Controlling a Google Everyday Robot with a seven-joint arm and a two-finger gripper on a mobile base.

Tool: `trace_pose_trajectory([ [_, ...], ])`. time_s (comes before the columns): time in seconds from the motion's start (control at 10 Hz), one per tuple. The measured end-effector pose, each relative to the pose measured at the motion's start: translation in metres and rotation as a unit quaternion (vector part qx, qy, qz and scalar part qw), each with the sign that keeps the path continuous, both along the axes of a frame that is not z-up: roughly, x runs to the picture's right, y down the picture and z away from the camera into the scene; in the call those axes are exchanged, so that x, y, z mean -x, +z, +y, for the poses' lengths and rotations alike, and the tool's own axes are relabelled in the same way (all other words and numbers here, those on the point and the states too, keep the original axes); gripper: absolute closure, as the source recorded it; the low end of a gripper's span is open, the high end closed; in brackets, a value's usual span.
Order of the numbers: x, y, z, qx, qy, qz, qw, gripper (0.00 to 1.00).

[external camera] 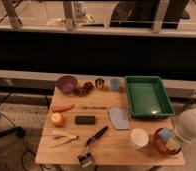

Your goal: Wipe red bowl with sponge

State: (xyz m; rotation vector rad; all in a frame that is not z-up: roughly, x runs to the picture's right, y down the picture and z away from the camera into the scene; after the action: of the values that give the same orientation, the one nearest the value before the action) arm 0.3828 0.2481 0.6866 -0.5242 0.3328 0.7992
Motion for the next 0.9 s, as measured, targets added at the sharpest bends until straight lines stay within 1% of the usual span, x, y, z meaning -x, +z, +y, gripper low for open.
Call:
trace_pose_trajectory([
  [0.3, 0.0015, 0.0029, -0.0035, -0.007, -0.011, 0.001, 0.9999, 0.99],
  [0.9, -0.0006, 0.005, -0.0074, -0.012, -0.018, 0.013, 0.9997, 0.99],
])
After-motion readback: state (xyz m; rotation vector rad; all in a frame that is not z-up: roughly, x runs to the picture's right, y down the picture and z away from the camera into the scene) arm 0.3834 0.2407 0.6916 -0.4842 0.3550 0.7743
